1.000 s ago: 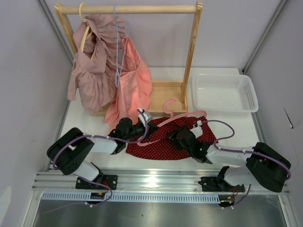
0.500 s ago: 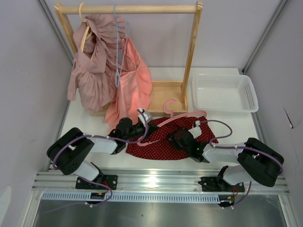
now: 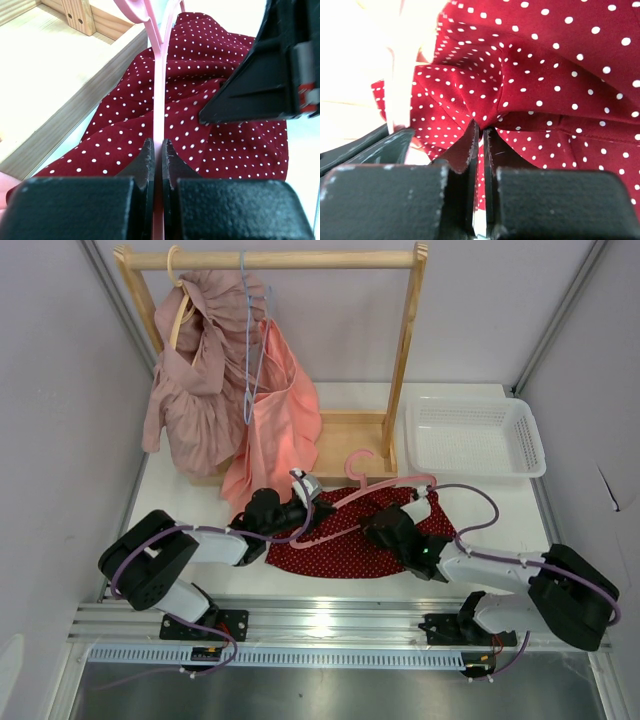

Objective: Place the skirt on the hanger

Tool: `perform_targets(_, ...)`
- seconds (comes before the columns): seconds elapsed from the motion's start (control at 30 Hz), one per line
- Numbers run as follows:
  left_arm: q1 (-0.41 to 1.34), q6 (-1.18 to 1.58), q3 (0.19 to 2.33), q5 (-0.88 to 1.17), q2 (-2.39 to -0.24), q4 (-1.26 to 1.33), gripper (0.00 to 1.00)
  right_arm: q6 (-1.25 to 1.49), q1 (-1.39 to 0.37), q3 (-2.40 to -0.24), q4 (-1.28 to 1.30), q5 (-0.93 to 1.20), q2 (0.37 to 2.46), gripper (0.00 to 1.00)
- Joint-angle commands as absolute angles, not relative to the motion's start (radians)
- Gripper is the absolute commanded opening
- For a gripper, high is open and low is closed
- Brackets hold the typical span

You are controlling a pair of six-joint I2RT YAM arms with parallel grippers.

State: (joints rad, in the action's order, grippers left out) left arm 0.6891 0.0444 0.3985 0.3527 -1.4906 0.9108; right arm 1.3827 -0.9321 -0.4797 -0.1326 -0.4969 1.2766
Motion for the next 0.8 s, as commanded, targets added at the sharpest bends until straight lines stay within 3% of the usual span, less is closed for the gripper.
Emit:
perform_targets(0.0, 0.692, 0.023, 0.434, 0.35, -1.459, 0.93, 0.0, 1.362, -0.923, -0.522, -0.042, -0.539, 1.174, 0.0)
perform_targets(0.77, 0.696, -0.038, 0.583, 0.348, -1.506, 0.885, 0.0, 1.358, -0.95, -0.476, 0.205, -0.399, 0.934, 0.0)
